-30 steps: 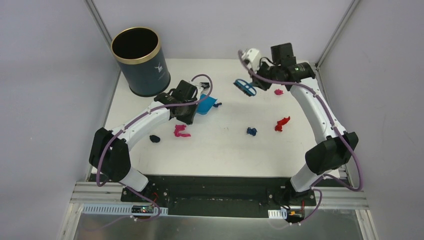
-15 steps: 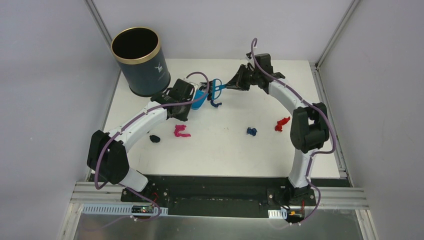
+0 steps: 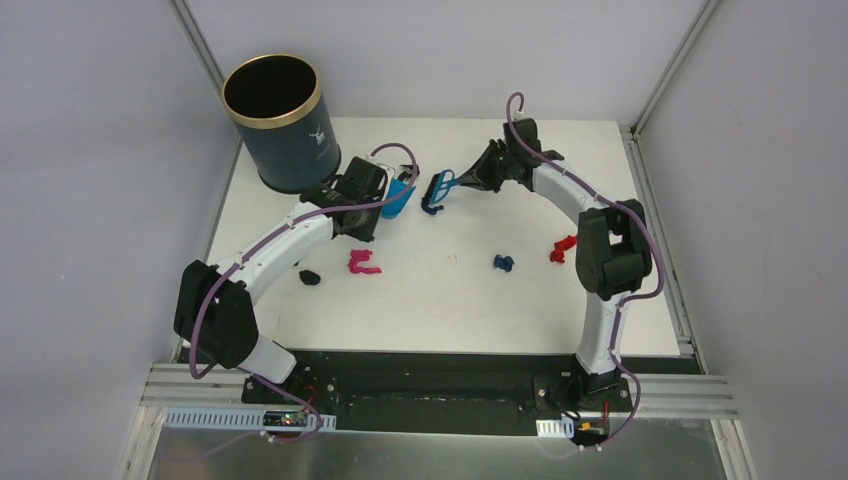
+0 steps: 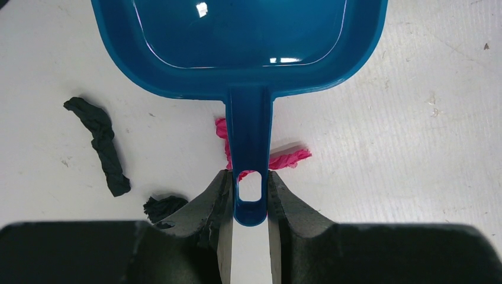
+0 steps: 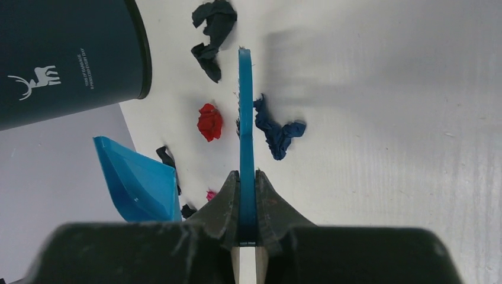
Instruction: Sweep away the paper scraps from the table
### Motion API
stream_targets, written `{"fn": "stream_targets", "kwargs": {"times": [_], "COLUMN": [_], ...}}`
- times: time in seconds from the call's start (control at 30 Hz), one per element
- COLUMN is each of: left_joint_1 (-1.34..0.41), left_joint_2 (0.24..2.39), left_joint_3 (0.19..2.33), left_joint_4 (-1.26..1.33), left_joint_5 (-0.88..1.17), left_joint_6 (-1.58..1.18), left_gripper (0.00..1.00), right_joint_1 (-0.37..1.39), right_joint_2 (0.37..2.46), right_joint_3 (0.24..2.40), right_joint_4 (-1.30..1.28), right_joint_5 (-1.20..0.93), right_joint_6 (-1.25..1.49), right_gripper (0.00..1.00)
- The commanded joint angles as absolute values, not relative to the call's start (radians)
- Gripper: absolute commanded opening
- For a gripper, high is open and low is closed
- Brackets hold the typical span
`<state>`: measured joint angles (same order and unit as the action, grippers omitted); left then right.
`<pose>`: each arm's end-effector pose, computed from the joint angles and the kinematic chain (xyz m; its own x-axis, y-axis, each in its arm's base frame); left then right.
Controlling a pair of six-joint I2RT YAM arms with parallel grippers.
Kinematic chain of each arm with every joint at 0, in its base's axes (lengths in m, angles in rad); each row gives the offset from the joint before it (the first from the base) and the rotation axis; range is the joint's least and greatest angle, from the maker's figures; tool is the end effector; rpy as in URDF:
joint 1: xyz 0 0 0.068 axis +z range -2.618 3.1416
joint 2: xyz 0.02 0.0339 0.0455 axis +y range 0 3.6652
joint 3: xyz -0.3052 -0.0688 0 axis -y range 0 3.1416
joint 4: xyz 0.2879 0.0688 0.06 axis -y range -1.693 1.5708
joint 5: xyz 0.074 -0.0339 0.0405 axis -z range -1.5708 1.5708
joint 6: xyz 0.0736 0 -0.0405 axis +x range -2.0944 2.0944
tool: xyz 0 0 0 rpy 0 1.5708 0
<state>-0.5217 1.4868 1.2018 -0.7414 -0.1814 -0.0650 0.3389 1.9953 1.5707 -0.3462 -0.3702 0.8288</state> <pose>0.3216 -0.1696 0.2690 -0.7667 0.3670 -0.5268 0.3601 0.9251 0.1204 0.4958 0.2030 0.2283 -0.8529 0.4280 -0.2990 0.1095 0.7066 0.6991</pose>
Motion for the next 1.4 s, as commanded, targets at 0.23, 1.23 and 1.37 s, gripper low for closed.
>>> {"fn": "stream_targets", "kwargs": {"times": [0.23, 1.23, 1.37], "left_joint_1": [-0.512, -0.959, -0.976], "left_joint_2": [1.474, 1.636, 1.703], "left_joint_3": [1.232, 1.358, 1.381], "left_joint_4": [-0.742, -0.950, -0.976], "left_joint_5": [-0.124, -0.035, 0.133], "left_joint_6": [-0.056, 0.019, -0.045], "left_gripper": [0.00, 0.00, 0.00], "right_joint_1": [0.261, -0.080, 0.051], "right_joint_2": [1.880, 1.290, 1.405], "right_joint_3": [1.481, 1.454, 1.485], "right_joint_4": [-0.541, -0.924, -0.840], "right_joint_5": [-0.289, -0.273, -0.080], "right_joint_6": [0.685, -0.224, -0.322], "right_gripper": [0.00, 0.00, 0.00]}}
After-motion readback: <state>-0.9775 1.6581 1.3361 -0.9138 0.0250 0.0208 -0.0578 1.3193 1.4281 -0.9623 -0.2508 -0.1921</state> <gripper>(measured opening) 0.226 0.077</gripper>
